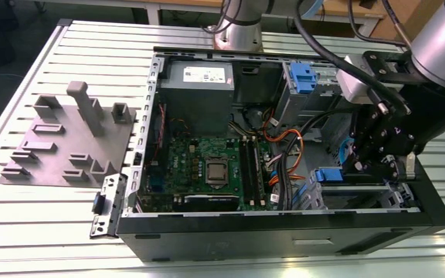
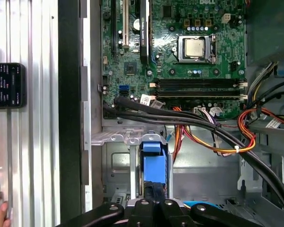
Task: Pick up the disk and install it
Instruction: 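Insert the first disk wire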
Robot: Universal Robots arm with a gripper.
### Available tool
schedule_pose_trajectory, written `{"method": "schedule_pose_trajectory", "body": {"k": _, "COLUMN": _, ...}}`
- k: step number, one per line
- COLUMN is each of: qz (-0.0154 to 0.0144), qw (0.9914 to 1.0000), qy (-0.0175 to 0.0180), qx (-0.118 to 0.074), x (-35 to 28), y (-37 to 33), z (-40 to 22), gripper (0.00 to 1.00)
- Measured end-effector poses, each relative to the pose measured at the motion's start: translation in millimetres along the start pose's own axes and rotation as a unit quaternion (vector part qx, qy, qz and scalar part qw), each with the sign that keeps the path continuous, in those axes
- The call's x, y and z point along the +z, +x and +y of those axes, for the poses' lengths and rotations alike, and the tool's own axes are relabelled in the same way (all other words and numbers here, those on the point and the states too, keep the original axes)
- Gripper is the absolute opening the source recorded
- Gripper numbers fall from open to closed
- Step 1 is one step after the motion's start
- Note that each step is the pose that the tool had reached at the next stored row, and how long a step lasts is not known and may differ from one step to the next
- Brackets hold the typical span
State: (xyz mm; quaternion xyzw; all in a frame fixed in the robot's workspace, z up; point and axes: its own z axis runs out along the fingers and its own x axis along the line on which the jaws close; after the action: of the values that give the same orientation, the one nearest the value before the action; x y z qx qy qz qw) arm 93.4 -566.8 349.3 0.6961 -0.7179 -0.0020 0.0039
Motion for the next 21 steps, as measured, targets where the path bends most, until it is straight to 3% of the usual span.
{"method": "schedule_pose_trajectory", "body": {"k": 1, "qz": 0.0001, "qw": 1.00000, "qy": 0.0000, "qx": 0.000, "x": -0.1, "y": -0.2, "z": -1.1, "gripper": 0.11}}
{"method": "schedule_pose_trajectory", "body": {"k": 7, "qz": 0.0002, "qw": 1.00000, "qy": -0.0003, "qx": 0.000, "x": -0.3, "y": -2.0, "z": -24.4, "gripper": 0.11}}
{"method": "schedule_pose_trajectory", "body": {"k": 9, "qz": 0.0002, "qw": 1.00000, "qy": -0.0004, "qx": 0.000, "x": -0.3, "y": -2.6, "z": -28.9, "gripper": 0.11}}
{"method": "schedule_pose_trajectory", "body": {"k": 21, "qz": 0.0002, "qw": 1.00000, "qy": -0.0004, "qx": 0.000, "x": -1.9, "y": -3.4, "z": -31.8, "gripper": 0.11}}
